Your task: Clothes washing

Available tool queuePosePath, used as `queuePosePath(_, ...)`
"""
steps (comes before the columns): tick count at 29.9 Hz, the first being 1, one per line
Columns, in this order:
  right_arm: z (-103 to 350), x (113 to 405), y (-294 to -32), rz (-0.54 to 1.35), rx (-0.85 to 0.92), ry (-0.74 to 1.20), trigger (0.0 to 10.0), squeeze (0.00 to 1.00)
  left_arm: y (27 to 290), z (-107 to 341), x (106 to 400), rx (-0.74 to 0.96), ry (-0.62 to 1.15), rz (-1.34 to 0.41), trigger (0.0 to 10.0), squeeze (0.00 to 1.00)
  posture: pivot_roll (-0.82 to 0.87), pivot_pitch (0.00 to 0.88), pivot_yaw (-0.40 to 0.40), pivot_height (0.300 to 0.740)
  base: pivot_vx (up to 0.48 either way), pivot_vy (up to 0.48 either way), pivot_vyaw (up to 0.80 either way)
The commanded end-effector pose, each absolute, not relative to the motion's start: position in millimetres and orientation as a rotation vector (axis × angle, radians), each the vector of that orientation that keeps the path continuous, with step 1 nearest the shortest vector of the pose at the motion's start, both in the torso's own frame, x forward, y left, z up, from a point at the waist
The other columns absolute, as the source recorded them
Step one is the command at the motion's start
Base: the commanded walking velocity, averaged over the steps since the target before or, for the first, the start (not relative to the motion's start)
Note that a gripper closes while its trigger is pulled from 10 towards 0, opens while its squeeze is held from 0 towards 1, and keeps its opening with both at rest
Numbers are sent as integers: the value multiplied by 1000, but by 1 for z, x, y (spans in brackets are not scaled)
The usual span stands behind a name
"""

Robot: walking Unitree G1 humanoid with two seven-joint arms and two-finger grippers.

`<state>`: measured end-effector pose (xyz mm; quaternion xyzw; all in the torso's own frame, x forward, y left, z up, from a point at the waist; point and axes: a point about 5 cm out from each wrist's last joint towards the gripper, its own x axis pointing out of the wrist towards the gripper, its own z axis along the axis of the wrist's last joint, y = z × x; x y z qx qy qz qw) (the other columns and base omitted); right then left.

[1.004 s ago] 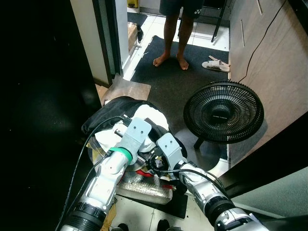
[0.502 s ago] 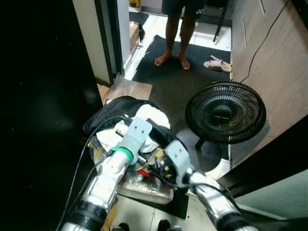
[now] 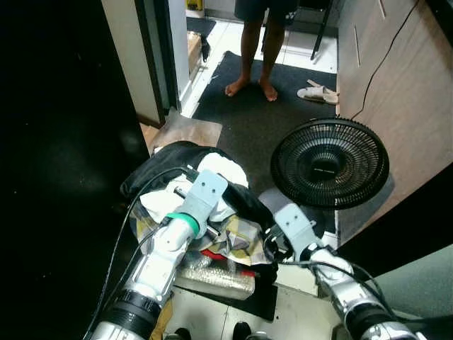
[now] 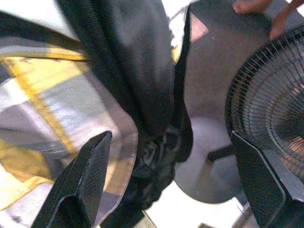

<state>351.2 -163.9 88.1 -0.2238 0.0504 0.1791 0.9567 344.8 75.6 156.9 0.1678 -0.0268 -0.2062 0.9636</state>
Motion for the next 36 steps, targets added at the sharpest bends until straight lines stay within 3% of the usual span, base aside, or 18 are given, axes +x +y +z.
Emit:
queuePosePath(1, 85, 353, -168, 333, -455, 142, 10000, 0, 75, 150, 343, 338, -35, -431, 10000, 0, -5, 288, 58, 740, 0, 0, 0)
queuePosePath(9, 117, 376, -170, 233, -449, 91, 10000, 0, 79, 150, 343, 342, -37, -418, 10000, 0, 20, 286, 47, 740, 0, 0, 0)
queuePosePath(20, 122, 381, -160, 247, -394, 91, 10000, 0, 83, 151, 339, 344, -36, -410, 10000, 0, 44, 331, 48, 740, 0, 0, 0)
queuePosePath(25, 122, 380, -143, 324, -331, 72, 10000, 0, 86, 156, 336, 339, -43, -408, 10000, 0, 53, 358, 47, 740, 0, 0, 0)
queuePosePath(36, 117, 379, -143, 316, -344, 95, 10000, 0, 88, 155, 334, 335, -38, -397, 10000, 0, 66, 371, 42, 740, 0, 0, 0)
